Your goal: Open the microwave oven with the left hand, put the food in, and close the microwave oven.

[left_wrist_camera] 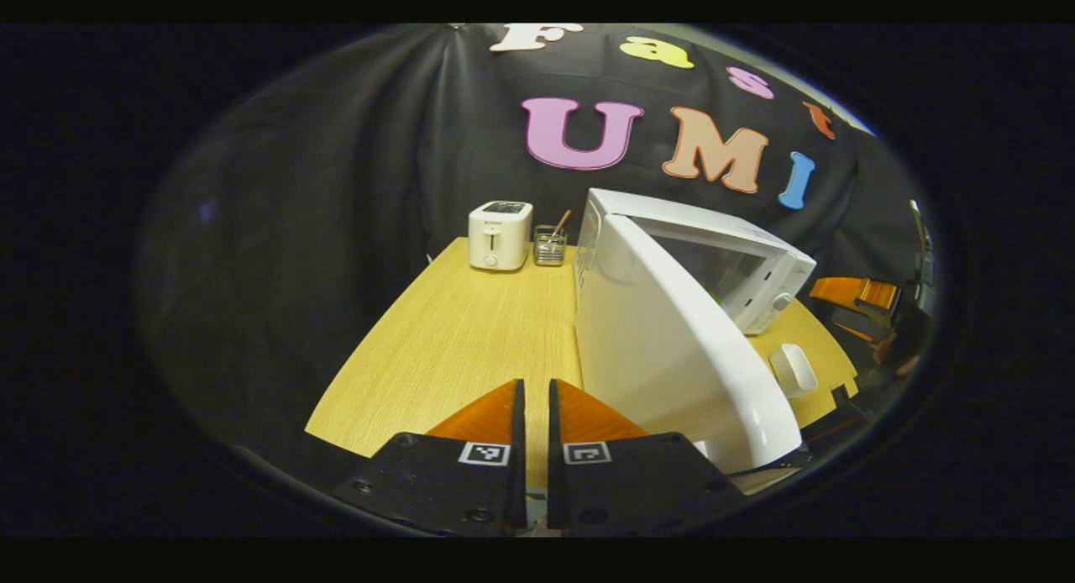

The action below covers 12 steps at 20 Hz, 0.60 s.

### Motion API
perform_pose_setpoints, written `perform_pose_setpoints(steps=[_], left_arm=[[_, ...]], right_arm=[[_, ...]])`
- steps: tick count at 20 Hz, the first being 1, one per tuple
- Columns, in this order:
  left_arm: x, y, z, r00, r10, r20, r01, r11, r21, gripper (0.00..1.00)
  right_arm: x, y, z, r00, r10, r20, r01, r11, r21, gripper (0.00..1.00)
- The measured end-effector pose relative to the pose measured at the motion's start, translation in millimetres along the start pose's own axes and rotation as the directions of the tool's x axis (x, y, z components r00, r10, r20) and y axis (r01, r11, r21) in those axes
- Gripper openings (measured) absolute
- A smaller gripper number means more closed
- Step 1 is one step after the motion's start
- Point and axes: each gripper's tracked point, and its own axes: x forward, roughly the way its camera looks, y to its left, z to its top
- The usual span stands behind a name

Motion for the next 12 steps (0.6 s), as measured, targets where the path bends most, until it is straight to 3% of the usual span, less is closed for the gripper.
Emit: perform_pose_setpoints(steps=[1, 11, 12], left_arm=[[0.0, -2.3, -3.7, 1.0, -0.005, -0.014, 0.005, 1.0, 0.012, 0.04], [2.2, -39.5, -2.6, 0.999, -0.041, -0.036, 0.041, 0.999, 0.001, 0.05], [3.6, -43.6, -3.1, 0.998, -0.039, -0.04, 0.039, 0.999, 0.001, 0.02]], right_arm=[[-3.4, -2.8, 3.9, 1.0, -0.001, 0.004, 0.001, 1.0, -0.002, 0.99], [-21.6, -67.7, 55.4, 0.991, -0.1, 0.087, 0.102, 0.995, -0.015, 0.99], [-23.2, -74.9, 58.1, 0.991, -0.105, 0.086, 0.106, 0.994, -0.009, 0.91]])
